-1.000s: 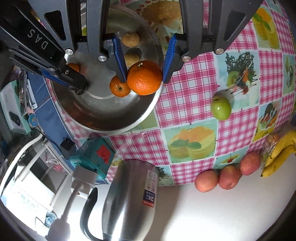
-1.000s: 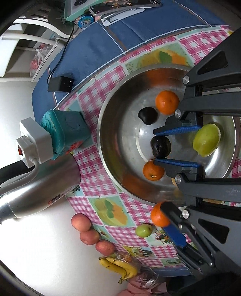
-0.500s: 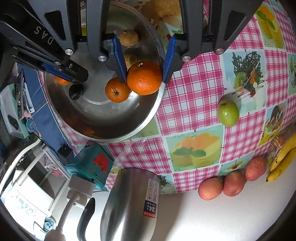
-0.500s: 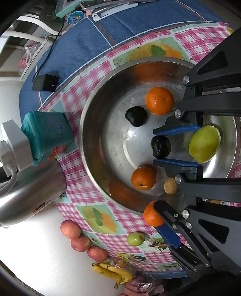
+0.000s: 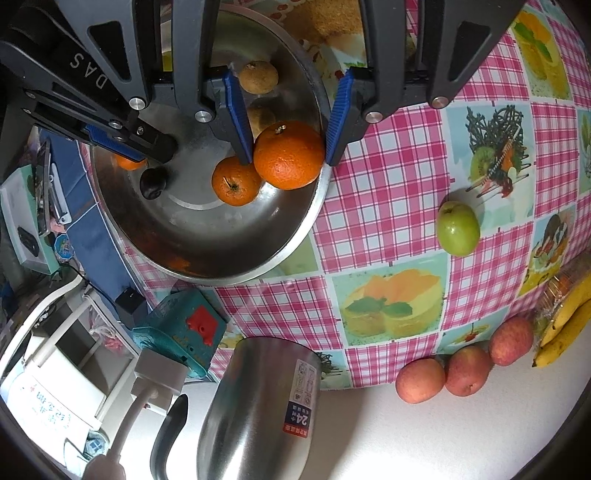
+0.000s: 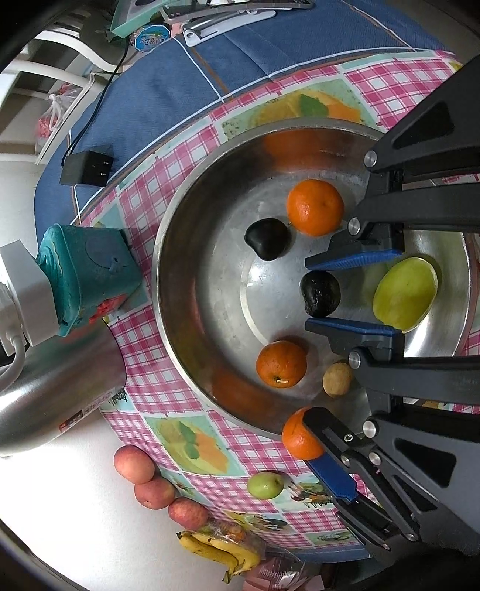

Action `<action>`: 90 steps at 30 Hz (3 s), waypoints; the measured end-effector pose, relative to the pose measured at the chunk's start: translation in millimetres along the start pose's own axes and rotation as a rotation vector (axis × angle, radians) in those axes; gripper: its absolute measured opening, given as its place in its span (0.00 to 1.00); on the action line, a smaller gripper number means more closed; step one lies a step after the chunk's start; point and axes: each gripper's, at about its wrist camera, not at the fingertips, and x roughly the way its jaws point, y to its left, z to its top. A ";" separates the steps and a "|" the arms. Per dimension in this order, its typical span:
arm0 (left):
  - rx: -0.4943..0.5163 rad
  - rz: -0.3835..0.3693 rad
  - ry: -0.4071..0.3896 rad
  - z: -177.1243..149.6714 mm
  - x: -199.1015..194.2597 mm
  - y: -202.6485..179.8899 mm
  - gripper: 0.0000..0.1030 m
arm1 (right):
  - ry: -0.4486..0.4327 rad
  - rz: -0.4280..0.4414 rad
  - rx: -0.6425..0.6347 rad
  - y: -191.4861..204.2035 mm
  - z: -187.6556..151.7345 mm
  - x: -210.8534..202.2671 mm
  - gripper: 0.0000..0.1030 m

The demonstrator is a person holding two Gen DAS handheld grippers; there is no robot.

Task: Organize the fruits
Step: 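Open the right gripper to drop the plum in the bowl while the left releases the orange, then withdraw both tools from the bowl toward the last dark plum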

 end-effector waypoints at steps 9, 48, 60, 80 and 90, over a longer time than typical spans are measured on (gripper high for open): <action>-0.006 -0.010 -0.032 4.4 -15.5 0.3 0.49 | -0.038 -0.006 -0.002 -1.9 3.7 -16.8 0.32; -0.170 0.172 -0.055 -25.1 -72.0 64.1 0.49 | -0.045 -0.019 -0.121 28.6 -19.0 -36.7 0.32; -0.184 0.204 -0.037 -26.3 -67.8 70.2 0.77 | -0.034 -0.035 -0.124 31.9 -19.1 -33.1 0.53; -0.211 0.278 -0.037 -28.3 -65.3 85.5 1.00 | -0.052 -0.084 -0.105 26.3 -15.8 -30.5 0.81; -0.226 0.318 -0.076 -27.9 -70.2 89.7 1.00 | -0.106 -0.094 -0.107 24.3 -14.2 -38.5 0.95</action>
